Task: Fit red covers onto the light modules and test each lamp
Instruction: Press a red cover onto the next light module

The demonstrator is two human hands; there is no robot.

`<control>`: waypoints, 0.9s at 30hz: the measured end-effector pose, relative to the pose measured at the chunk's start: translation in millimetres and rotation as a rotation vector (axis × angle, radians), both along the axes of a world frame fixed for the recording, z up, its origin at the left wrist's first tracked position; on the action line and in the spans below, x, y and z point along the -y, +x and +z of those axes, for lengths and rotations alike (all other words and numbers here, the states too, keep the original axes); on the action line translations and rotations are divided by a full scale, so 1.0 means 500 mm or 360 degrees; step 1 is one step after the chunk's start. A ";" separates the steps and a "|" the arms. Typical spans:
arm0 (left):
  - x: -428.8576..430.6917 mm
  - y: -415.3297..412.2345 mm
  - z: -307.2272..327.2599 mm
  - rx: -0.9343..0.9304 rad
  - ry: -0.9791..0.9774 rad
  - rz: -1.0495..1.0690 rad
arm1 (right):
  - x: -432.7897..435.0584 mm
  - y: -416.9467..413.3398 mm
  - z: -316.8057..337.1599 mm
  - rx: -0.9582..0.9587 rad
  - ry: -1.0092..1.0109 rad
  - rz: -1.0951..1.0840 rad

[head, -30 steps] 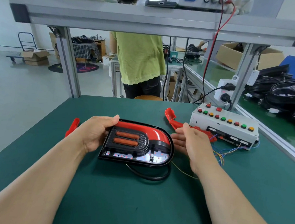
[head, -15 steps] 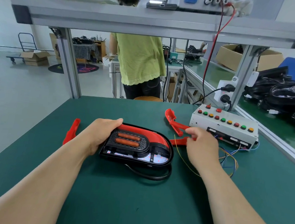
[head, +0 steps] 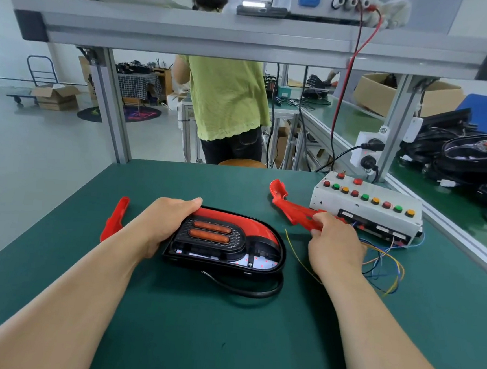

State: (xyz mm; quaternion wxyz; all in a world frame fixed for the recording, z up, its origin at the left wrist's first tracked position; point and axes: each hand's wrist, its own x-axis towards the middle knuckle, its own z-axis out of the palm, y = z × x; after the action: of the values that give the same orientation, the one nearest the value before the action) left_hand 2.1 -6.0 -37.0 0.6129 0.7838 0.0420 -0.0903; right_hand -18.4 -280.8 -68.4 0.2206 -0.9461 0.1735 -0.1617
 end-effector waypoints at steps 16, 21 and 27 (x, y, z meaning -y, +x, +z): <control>0.005 0.009 -0.019 0.0432 0.0546 0.0143 | -0.022 -0.023 0.042 0.0603 0.0286 0.0229; 0.012 0.009 -0.020 0.0479 0.0586 0.0165 | -0.035 -0.029 0.044 0.0531 0.0256 0.0408; 0.017 -0.011 -0.003 0.1215 0.0861 0.0113 | -0.047 -0.034 0.047 0.0502 0.0162 0.0627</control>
State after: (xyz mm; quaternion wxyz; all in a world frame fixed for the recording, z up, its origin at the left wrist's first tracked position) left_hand -3.5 -14.3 -38.4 0.3610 0.8907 -0.1375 0.2396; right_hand -35.4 -257.3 -45.1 0.3196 -0.9124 -0.0429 -0.2521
